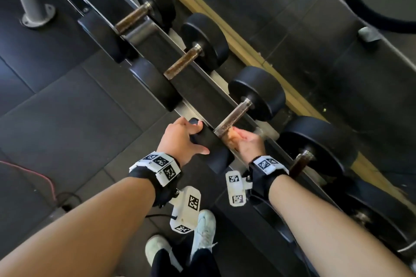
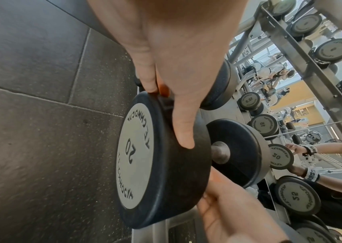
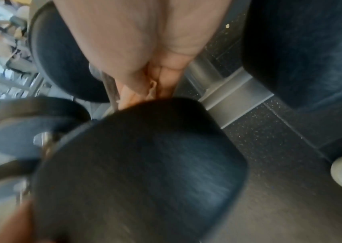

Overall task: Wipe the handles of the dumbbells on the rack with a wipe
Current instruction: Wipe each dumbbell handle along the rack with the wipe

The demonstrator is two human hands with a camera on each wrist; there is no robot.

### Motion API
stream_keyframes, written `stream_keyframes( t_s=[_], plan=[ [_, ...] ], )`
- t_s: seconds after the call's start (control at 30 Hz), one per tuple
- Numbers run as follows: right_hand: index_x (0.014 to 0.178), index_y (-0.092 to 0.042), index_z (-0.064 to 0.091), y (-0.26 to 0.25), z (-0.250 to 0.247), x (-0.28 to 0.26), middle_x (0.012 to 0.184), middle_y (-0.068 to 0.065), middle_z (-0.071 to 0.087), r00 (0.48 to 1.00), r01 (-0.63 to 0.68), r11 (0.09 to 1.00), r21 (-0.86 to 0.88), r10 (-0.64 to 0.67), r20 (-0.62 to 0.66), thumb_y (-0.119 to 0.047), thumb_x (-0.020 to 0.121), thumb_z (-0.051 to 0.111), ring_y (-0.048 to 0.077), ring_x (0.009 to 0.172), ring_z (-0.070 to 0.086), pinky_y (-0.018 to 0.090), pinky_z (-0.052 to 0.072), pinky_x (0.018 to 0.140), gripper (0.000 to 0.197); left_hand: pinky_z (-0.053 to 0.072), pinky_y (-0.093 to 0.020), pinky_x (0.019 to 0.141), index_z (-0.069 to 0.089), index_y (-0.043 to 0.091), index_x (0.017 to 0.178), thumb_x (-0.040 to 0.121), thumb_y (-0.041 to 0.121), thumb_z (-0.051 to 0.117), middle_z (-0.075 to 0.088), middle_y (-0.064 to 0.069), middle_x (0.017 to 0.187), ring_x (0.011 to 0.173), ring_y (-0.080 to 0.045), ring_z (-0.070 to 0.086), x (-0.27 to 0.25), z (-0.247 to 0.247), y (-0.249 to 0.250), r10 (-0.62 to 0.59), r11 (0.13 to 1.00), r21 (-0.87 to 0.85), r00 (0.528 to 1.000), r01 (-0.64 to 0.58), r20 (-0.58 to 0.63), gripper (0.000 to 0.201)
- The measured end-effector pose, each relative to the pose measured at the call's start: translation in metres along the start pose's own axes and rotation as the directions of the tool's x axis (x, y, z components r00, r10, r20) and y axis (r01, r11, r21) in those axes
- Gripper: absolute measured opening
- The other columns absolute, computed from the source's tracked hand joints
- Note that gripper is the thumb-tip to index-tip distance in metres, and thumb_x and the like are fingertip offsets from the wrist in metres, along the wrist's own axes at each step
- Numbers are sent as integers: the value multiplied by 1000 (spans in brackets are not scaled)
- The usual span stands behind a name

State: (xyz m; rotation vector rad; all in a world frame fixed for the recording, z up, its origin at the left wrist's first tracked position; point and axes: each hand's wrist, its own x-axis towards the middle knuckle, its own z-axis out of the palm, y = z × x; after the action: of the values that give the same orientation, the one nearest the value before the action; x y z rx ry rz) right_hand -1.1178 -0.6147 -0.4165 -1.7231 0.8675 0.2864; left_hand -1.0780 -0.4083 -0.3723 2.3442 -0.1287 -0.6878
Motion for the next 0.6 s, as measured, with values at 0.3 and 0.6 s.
stream_keyframes(
  t_s=[0.3,0.6],
  plan=[
    [127,-6,65,-19,6,-2,97,1,76,993,-112,985,134,108,37,3,93,59,11,89,71,25,56,89,35,41,-29,96,57,30,136,68,31,88,47,4,109,111,-23,47,-3,-1,7,-65,997,-32,997,66,34,75],
    [133,2,56,-102,-22,-47,107,19,67,913,-368,841,396,245,327,16,96,38,26,96,68,32,53,86,43,39,-32,105,41,22,148,95,19,56,50,-4,142,129,-28,50,-16,-38,36,-160,986,92,960,143,231,55]
  ],
)
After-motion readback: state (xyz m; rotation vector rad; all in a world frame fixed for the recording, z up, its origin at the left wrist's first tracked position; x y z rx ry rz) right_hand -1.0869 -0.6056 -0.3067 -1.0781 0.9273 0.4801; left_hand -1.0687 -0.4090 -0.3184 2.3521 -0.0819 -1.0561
